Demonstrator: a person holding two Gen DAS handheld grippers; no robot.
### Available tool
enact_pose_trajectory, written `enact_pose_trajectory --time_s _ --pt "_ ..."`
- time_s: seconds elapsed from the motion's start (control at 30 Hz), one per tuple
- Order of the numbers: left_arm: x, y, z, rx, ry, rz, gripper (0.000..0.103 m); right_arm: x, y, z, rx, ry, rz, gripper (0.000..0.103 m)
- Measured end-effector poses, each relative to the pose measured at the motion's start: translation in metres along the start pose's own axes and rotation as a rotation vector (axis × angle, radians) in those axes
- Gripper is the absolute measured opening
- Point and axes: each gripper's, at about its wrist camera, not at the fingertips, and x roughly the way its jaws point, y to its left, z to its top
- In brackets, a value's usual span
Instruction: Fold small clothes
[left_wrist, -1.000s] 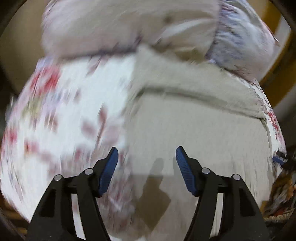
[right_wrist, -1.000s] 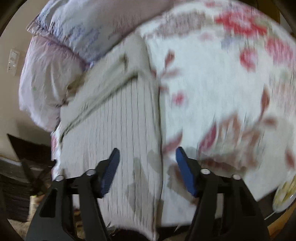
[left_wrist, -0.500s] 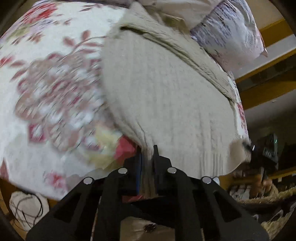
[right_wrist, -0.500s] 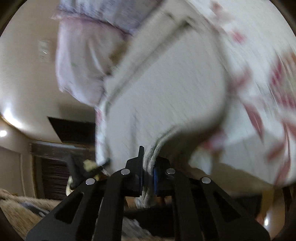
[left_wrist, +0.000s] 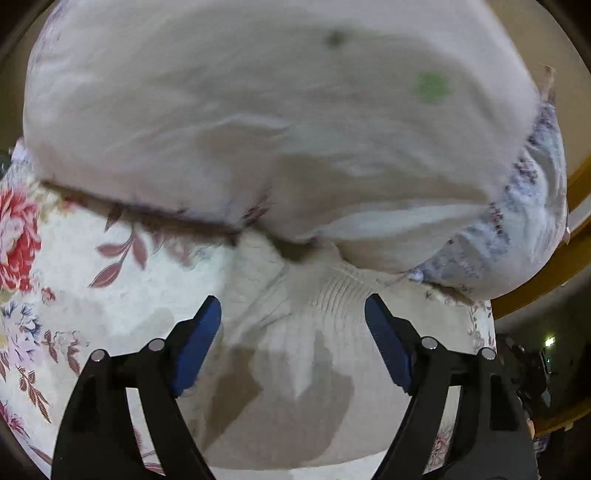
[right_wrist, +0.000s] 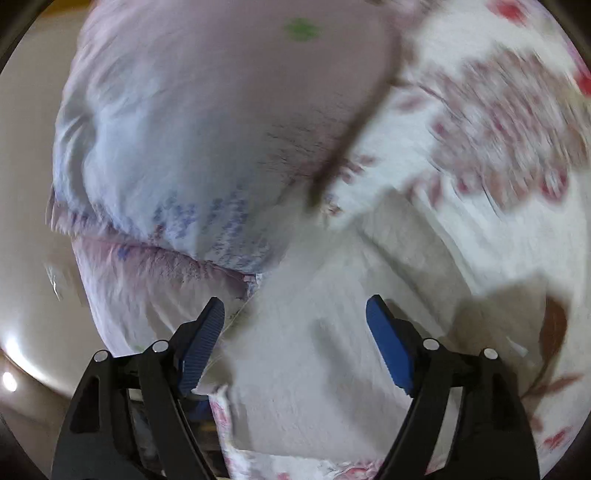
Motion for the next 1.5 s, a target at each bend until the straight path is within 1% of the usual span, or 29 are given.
enact_pose_trajectory --time_s 0.03,0.13,0.23,0.37,0.43,0.47,0.5,0.53,0.63,0.73,0.77,0.8,0.87,0.9,0.93,0.97,1.0,1.03,1.07,1.1,1.13,1.17,1.2,1.23,1.27,1.33,1.4,1.47,1.5 --pt "0.002 0.004 -0.004 -0.001 0.013 0.002 0.079 -0.002 -0.004 -0.005 -0.007 0.012 0.007 0.083" --pt "0.021 0.022 -0.021 -0.021 0.094 0.002 0.079 -0.013 -0.018 -0.015 -0.075 0.022 -0.059 0.083" --pt "0.042 0.035 -0.033 -0.092 0.161 -0.076 0.075 -0.021 -0.033 -0.017 -0.044 0.030 -0.042 0.083" --pt "0.057 0.024 -0.040 -0.089 0.117 -0.104 0.070 -0.028 -0.039 -0.014 -0.046 0.049 -0.022 0.083" --pt "0.053 0.030 -0.040 -0.127 0.120 -0.104 0.029 -0.033 -0.040 -0.017 -0.063 0.057 -0.026 0.083" --pt "0.057 0.031 -0.042 -0.161 0.138 -0.131 0.018 -0.033 -0.039 -0.018 -0.068 0.064 -0.026 0.083" --pt "0.058 0.032 -0.044 -0.222 0.154 -0.171 0.018 -0.033 -0.038 -0.018 -0.074 0.074 -0.024 0.083" --pt "0.055 0.025 -0.044 -0.235 0.141 -0.173 0.017 -0.036 -0.038 -0.018 -0.080 0.082 -0.023 0.083" --pt "0.031 -0.025 -0.045 -0.196 0.092 -0.279 0.015 -0.048 -0.038 -0.014 -0.104 0.085 -0.026 0.083" --pt "0.020 -0.102 -0.048 -0.121 0.084 -0.428 0.014 -0.064 -0.034 -0.004 -0.154 0.071 -0.033 0.083" --pt "0.025 -0.144 -0.053 -0.085 0.096 -0.501 0.014 -0.072 -0.032 0.002 -0.179 0.061 -0.038 0.083" --pt "0.029 -0.167 -0.056 -0.073 0.106 -0.545 0.014 -0.076 -0.030 0.006 -0.194 0.053 -0.040 0.083" --pt "0.060 -0.235 -0.070 -0.066 0.150 -0.682 0.015 -0.084 -0.028 0.015 -0.218 0.034 -0.047 0.083" --pt "0.075 -0.261 -0.077 -0.055 0.179 -0.714 0.020 -0.087 -0.027 0.022 -0.227 0.025 -0.053 0.083" --pt "0.096 -0.291 -0.086 -0.028 0.240 -0.750 0.024 -0.087 -0.028 0.028 -0.235 0.022 -0.063 0.083" --pt "0.115 -0.314 -0.096 -0.016 0.312 -0.770 0.025 -0.086 -0.027 0.032 -0.237 0.023 -0.070 0.083" --pt "0.124 -0.322 -0.101 -0.031 0.350 -0.783 0.025 -0.083 -0.029 0.039 -0.234 0.031 -0.084 0.083" --pt "0.127 -0.323 -0.105 -0.064 0.358 -0.793 0.027 -0.082 -0.031 0.044 -0.227 0.041 -0.092 0.084" --pt "0.122 -0.315 -0.105 -0.080 0.318 -0.776 0.032 -0.079 -0.034 0.048 -0.214 0.058 -0.095 0.087" --pt "0.114 -0.303 -0.103 -0.076 0.253 -0.713 0.053 -0.076 -0.039 0.052 -0.194 0.083 -0.092 0.093" --pt "0.106 -0.290 -0.100 -0.061 0.190 -0.613 0.074 -0.073 -0.041 0.054 -0.189 0.102 -0.088 0.098" --pt "0.099 -0.275 -0.097 -0.034 0.132 -0.476 0.078 -0.069 -0.044 0.057 -0.191 0.128 -0.088 0.099" --pt "0.098 -0.268 -0.096 -0.016 0.120 -0.403 0.078 -0.064 -0.045 0.058 -0.191 0.149 -0.092 0.099" --pt "0.099 -0.256 -0.096 0.001 0.125 -0.315 0.078 -0.058 -0.047 0.059 -0.188 0.173 -0.097 0.099" --pt "0.103 -0.247 -0.098 0.003 0.144 -0.251 0.078 -0.052 -0.049 0.059 -0.181 0.201 -0.103 0.099" --pt "0.115 -0.239 -0.106 0.001 0.208 -0.206 0.081 -0.034 -0.056 0.059 -0.151 0.262 -0.115 0.099" --pt "0.122 -0.236 -0.120 0.036 0.260 -0.170 0.082 -0.020 -0.059 0.056 -0.139 0.305 -0.097 0.099" --pt "0.135 -0.247 -0.133 0.093 0.295 -0.141 0.082 -0.008 -0.059 0.051 -0.149 0.334 -0.088 0.092" --pt "0.141 -0.253 -0.140 0.114 0.299 -0.142 0.083 -0.006 -0.056 0.047 -0.178 0.324 -0.089 0.070"
